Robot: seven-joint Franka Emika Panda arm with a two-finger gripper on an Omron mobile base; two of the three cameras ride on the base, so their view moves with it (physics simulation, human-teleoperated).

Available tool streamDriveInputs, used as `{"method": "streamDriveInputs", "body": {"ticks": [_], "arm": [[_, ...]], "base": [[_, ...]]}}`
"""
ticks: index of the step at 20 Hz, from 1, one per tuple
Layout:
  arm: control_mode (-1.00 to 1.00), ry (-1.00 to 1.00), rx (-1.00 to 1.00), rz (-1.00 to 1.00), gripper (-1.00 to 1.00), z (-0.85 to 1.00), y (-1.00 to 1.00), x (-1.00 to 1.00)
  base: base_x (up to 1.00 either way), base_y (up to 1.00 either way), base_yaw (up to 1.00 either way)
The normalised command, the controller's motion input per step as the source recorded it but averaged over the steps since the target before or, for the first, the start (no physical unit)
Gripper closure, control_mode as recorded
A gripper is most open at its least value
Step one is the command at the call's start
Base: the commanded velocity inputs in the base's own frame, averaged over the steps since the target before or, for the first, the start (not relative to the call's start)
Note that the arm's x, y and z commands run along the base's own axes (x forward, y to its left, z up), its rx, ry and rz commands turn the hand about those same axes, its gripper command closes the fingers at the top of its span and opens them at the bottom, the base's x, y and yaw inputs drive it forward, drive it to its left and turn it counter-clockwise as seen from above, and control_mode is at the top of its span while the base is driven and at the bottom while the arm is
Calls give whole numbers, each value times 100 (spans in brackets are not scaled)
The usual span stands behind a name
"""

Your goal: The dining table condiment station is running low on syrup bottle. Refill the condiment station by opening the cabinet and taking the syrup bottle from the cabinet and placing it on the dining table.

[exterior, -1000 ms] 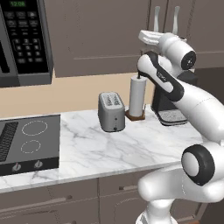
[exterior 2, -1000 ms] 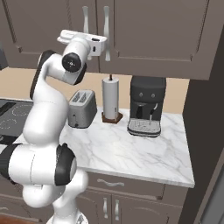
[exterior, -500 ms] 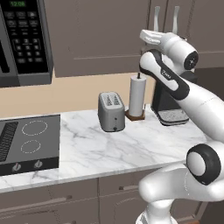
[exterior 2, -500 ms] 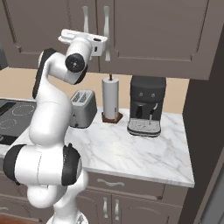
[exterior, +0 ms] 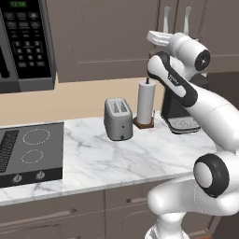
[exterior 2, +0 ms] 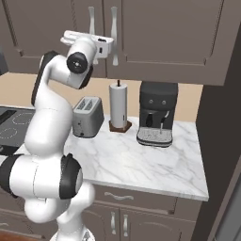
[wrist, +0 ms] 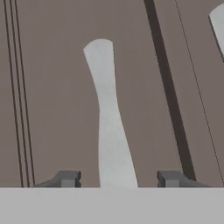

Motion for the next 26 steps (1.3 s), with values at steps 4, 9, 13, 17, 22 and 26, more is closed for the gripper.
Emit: {"method": "streamDriveInputs", "body": {"ticks": [4, 9, 13, 17, 22, 26], "arm": [[-100, 19, -8, 0, 100, -15, 40, 7], [-100, 13, -7, 1, 100, -14, 29, -14], [-100, 2, -1, 0, 100, -3, 39, -78], [-100, 0, 0, 0, 100, 0, 52, -100], [-100, 0, 0, 0, 100, 0, 63, -100], [-100, 1, 0, 0, 100, -6, 82, -100]], "base": [[0, 0, 0], [0, 0, 0], [0, 0, 0], [0, 0, 0], [0, 0, 0], [0, 0, 0]]}}
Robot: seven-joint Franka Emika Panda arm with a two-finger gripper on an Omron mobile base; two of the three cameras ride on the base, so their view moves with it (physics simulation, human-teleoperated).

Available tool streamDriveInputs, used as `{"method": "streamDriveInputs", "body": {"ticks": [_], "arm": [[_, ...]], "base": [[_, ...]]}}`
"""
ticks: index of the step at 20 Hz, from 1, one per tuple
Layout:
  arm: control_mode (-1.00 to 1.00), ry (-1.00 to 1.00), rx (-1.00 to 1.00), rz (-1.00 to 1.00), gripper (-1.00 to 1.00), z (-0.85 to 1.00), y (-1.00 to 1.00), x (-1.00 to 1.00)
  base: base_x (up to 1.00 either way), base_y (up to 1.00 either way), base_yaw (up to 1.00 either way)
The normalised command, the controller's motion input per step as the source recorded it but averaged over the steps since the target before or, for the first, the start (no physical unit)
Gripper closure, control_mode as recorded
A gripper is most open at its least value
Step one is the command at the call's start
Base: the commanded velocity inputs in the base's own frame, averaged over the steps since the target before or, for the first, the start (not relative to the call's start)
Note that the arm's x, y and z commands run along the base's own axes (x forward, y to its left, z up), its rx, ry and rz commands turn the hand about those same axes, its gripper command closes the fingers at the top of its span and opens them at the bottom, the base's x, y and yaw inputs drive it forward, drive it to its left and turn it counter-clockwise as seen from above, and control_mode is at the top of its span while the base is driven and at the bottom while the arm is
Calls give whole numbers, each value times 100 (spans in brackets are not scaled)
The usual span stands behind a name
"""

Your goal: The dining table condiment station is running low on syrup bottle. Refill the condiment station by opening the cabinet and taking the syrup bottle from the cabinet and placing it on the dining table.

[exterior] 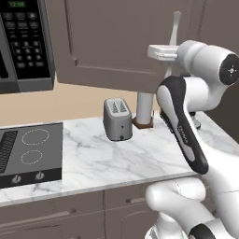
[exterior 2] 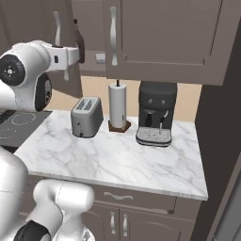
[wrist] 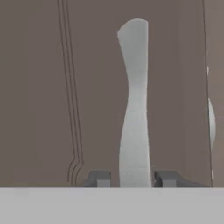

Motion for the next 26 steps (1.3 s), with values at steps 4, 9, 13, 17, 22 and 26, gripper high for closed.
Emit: {"method": "streamDriveInputs", "body": {"ticks": [4, 9, 13, 17, 22, 26], "arm": [[-100, 2, 0, 0, 100, -18, 79, -100], [-100, 11, 0, 7, -100, -24, 82, -76], [-100, 5, 0, 11, -100, -16, 37, -46], [-100, 4, 15, 5, -100, 0, -36, -69], [-100, 2, 24, 6, -100, 2, -88, -79], [-100, 4, 28, 11, -100, 0, -100, -42]], "base": [[0, 0, 0], [0, 0, 0], [0, 0, 0], [0, 0, 0], [0, 0, 0], [0, 0, 0]]}}
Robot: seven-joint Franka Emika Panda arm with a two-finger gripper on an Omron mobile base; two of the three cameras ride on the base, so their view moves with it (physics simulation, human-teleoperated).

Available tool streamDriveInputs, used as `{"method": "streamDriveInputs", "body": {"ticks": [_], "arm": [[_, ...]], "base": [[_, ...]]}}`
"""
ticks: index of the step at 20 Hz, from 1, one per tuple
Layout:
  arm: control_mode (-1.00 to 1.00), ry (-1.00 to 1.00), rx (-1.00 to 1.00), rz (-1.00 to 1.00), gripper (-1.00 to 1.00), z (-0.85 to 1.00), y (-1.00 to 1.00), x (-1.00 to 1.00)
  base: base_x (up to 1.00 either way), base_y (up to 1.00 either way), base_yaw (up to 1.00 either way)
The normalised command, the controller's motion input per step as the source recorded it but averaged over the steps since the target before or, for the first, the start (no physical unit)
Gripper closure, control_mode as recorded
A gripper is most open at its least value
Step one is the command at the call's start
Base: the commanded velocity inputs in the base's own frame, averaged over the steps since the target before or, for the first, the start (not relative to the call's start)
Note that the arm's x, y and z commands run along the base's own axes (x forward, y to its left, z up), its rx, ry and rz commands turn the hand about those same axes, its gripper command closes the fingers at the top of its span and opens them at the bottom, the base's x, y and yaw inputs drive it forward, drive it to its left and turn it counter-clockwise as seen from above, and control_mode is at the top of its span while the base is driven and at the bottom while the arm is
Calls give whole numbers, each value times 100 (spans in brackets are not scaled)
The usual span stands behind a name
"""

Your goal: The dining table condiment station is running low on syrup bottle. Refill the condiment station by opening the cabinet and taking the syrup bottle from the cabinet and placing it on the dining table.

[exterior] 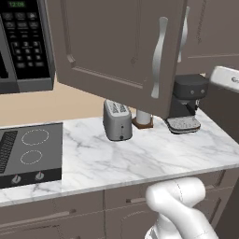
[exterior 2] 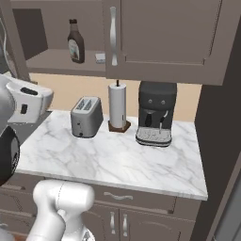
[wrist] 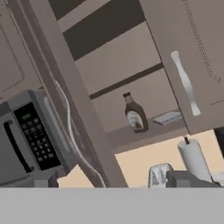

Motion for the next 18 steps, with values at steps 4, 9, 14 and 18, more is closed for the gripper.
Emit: {"method": "streamDriveInputs", "body": {"ticks": [4, 9, 14, 18], "arm": [[-100, 13, 25, 14, -100, -10, -84, 16], [-100, 13, 23, 21, -100, -39, -40, 84], [-100, 16, 20, 15, -100, -41, 2, 100], [-100, 12, 9, 10, -100, -41, 28, 77]], "base": [[0, 0, 0], [0, 0, 0], [0, 0, 0], [0, 0, 0]]}}
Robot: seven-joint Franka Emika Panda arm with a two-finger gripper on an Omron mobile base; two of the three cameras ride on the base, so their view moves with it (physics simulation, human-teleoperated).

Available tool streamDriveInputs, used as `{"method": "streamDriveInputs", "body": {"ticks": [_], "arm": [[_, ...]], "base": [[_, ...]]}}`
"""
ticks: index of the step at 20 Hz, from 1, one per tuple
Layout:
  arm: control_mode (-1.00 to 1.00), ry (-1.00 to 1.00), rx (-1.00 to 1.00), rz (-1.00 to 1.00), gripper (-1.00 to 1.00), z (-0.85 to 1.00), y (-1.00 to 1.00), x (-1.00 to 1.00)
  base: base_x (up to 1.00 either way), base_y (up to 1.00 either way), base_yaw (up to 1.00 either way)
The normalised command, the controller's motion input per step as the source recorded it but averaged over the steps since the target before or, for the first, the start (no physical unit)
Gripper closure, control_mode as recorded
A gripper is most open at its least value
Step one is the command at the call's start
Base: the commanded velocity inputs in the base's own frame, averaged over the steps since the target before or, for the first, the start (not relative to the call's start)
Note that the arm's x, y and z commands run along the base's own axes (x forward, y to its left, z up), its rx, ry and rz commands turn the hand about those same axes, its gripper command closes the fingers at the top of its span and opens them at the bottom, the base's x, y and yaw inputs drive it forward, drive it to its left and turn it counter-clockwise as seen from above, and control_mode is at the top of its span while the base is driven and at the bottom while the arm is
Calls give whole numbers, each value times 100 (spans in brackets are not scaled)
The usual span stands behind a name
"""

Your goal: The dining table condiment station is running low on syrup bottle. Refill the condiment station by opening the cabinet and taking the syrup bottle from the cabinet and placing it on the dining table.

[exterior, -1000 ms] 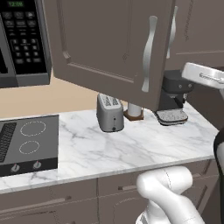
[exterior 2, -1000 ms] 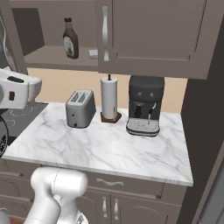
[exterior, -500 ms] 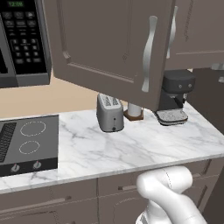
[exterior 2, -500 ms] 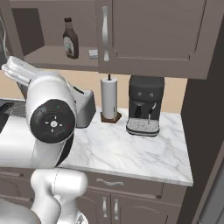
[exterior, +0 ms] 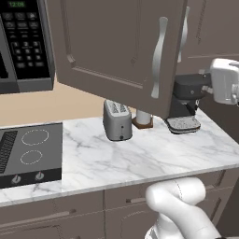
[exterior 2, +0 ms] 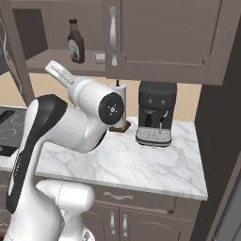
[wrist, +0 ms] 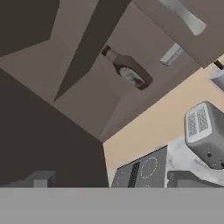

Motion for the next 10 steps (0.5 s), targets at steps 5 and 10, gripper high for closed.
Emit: {"method": "streamDriveInputs", "body": {"ticks": [5, 10], "arm": [[-100, 14, 0, 11, -100, -25, 3, 12], [-100, 22, 0, 1, -100, -10, 61, 63]], "base": [[0, 0, 0], [0, 0, 0]]}}
